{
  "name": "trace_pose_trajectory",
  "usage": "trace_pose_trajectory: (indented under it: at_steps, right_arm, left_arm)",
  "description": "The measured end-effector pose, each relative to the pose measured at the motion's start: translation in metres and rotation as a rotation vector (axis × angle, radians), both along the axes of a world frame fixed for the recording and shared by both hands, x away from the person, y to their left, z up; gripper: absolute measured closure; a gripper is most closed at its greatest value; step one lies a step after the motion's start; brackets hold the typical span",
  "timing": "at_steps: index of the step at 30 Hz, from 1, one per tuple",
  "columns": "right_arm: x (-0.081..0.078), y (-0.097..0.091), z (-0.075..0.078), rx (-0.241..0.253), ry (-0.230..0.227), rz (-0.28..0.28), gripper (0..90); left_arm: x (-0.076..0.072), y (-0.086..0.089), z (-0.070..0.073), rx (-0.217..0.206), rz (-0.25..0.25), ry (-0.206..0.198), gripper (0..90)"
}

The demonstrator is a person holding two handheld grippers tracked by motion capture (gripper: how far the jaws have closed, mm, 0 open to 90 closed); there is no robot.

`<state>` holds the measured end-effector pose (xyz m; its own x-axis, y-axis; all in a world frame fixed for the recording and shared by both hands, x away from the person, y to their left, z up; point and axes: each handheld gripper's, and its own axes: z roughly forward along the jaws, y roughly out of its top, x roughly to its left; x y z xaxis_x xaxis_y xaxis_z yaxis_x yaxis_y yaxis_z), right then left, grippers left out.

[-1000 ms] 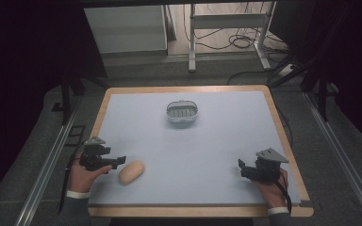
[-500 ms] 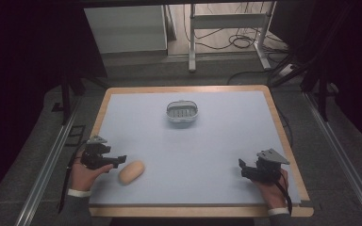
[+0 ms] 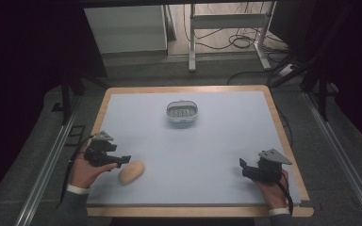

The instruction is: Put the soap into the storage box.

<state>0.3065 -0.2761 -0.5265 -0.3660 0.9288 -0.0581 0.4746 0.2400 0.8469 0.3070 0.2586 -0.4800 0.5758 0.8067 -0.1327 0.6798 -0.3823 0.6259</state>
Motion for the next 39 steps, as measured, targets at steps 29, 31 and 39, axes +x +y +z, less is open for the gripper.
trace_pose_trajectory:
  at_steps: [29,31,39]
  right_arm:
    - [0.0,0.002,0.0,-0.02,0.0,-0.013,8.3]
    - [0.0,0.002,0.0,-0.022,0.0,-0.015,8.3]
    - [0.0,0.002,0.0,-0.022,-0.005,-0.016,8.3]
  left_arm:
    - [-0.003,-0.037,-0.016,0.118,-0.136,0.114,20.9]
    - [-0.003,-0.037,-0.017,0.123,-0.139,0.118,21.0]
    - [-0.008,-0.039,-0.024,0.145,-0.136,0.137,21.9]
